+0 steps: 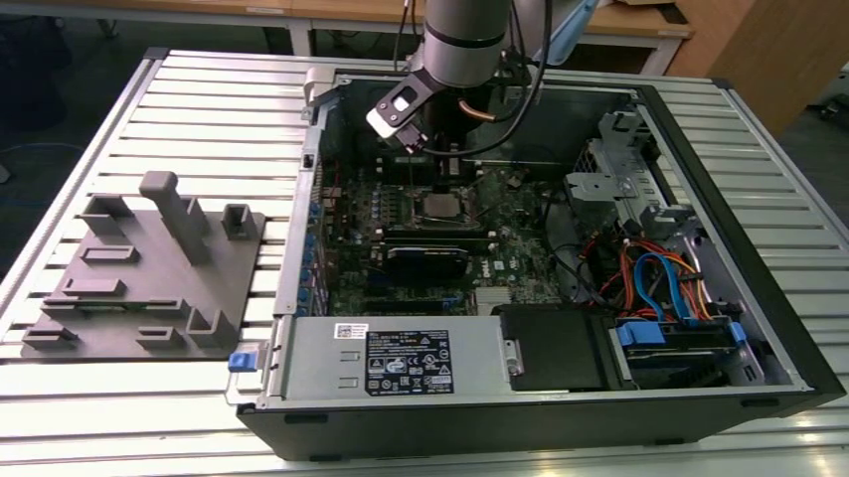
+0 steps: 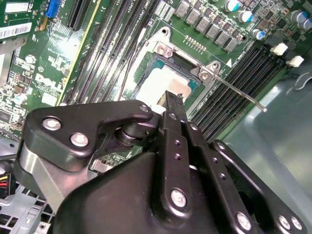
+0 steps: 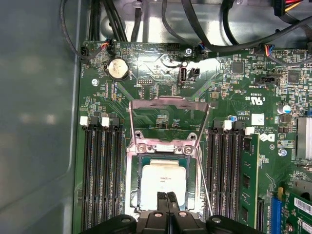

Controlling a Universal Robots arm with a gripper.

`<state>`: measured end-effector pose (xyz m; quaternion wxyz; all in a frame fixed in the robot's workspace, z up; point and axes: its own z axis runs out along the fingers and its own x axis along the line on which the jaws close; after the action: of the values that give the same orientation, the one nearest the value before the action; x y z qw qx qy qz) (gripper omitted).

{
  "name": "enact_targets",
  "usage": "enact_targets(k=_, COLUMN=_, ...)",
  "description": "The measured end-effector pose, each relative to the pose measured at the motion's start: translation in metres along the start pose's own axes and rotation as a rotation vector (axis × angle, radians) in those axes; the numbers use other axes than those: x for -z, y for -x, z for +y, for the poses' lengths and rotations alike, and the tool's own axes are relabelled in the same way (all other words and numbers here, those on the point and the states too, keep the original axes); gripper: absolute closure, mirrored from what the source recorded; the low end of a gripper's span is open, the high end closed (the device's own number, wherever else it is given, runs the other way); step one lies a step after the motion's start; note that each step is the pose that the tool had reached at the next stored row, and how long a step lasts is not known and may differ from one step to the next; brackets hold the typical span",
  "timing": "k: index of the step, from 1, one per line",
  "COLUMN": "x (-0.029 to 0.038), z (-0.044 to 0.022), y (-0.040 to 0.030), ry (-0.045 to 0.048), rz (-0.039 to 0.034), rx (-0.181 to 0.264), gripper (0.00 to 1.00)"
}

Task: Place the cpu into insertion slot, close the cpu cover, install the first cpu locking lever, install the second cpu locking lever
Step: 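Close the cpu cover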

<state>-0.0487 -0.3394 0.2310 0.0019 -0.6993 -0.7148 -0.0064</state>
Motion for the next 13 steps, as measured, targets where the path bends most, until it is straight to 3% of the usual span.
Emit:
enact_targets(k=9, x=0.0113, z=0.0001, y=-0.0002, ry=0.0001, rz=0.0001, rx=0.000, gripper=0.90)
enact_targets(k=13, x=0.0120, z=0.0001, y=-0.0002, ry=0.0002, rz=0.0004, rx=0.000, gripper=0.90)
